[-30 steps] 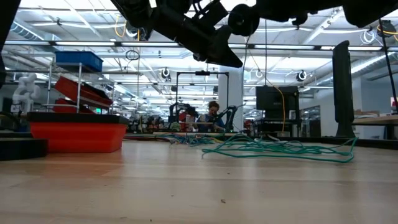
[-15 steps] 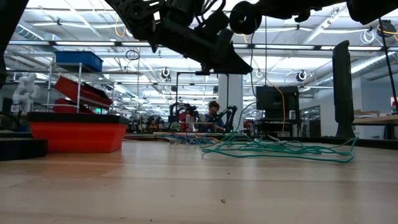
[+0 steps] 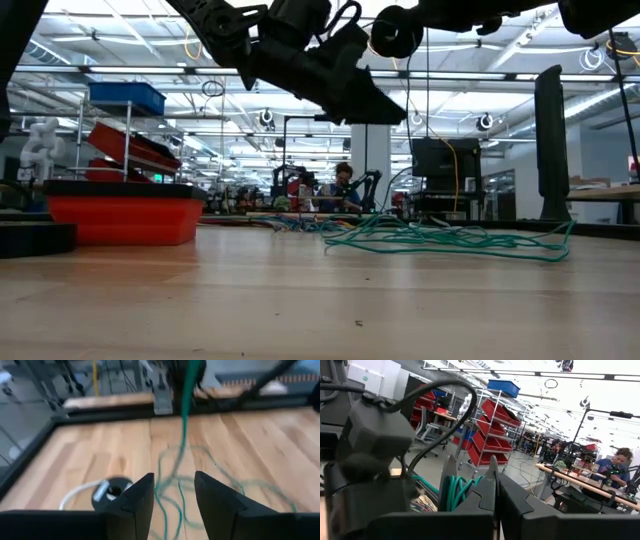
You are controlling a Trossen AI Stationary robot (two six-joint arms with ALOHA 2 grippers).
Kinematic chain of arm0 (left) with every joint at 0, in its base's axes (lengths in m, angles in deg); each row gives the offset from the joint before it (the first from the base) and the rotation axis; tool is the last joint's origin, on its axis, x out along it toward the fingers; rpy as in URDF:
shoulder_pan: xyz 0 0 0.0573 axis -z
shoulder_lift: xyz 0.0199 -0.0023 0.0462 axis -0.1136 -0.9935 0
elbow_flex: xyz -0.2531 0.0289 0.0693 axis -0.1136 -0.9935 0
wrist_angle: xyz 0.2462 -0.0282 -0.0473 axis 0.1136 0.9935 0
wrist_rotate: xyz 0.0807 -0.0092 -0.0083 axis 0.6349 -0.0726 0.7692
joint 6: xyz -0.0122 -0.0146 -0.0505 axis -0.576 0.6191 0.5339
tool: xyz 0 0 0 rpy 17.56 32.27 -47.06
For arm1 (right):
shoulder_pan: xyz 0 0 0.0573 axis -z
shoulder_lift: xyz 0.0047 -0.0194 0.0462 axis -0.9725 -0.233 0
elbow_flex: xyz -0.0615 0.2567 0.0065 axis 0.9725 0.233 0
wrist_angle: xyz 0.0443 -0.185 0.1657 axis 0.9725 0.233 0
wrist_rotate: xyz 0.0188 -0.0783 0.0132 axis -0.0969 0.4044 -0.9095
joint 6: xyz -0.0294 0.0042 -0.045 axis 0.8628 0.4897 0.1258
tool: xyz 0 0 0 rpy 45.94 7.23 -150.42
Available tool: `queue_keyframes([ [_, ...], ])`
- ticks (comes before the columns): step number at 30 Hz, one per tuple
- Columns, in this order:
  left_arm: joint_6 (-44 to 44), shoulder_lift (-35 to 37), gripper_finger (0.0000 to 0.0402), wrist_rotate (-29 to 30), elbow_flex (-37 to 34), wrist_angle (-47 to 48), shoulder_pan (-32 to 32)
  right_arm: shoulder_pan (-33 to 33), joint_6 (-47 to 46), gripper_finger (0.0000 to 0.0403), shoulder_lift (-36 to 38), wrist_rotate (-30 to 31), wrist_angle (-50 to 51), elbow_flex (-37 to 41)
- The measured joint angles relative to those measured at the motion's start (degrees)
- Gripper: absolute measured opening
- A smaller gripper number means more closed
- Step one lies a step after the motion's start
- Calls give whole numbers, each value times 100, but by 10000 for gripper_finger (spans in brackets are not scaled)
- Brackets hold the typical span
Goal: Coil cords
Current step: Coil the green wire onto the spool
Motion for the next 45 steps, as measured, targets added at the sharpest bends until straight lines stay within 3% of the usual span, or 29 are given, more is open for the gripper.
queue_keyframes([
  [7,388,-280,149,402,9,-860,67,0,-101,0,0,-50,5,0],
  [14,529,-691,149,413,7,-992,98,0,-109,0,0,-66,55,0],
  [25,316,-723,146,519,7,-1248,80,0,-100,0,0,-60,179,0],
  [35,-75,-723,40,452,7,-1020,43,0,-105,0,0,-50,219,0],
  [45,-249,-723,5,518,7,-691,-189,-37,-298,0,0,-137,390,0],
])
